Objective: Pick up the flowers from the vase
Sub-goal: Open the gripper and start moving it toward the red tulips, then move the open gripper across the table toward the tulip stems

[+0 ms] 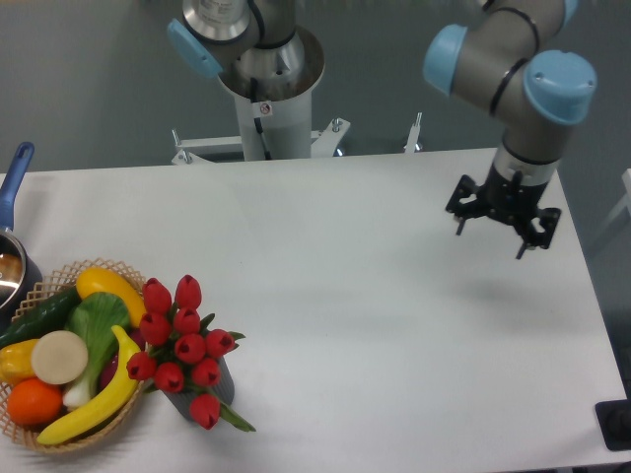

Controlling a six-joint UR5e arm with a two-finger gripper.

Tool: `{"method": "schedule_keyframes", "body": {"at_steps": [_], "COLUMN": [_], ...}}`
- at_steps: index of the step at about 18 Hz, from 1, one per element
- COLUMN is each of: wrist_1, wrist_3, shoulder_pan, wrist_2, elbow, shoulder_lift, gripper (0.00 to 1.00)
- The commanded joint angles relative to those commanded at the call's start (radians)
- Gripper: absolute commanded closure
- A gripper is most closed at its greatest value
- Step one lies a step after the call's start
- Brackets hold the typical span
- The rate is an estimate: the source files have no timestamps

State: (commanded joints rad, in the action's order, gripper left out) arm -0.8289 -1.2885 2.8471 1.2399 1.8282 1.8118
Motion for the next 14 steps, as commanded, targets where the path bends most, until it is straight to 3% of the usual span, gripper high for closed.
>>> {"method": "schedule_keyframes", "body": {"at_steps": [1, 5, 14], "wrist_1": [0.031, 0.040, 0.042], "wrist_3": [0.000, 0.055, 0.089], "shoulder_pan": [-0.003, -0.040, -0.141], "wrist_2": [-0.057, -0.255, -0.506], "elbow": [0.016, 0.000, -0.026], "shoulder_lift": [-0.002, -0.011, 0.006], "gripper": [0.00, 0.00, 0.00]}}
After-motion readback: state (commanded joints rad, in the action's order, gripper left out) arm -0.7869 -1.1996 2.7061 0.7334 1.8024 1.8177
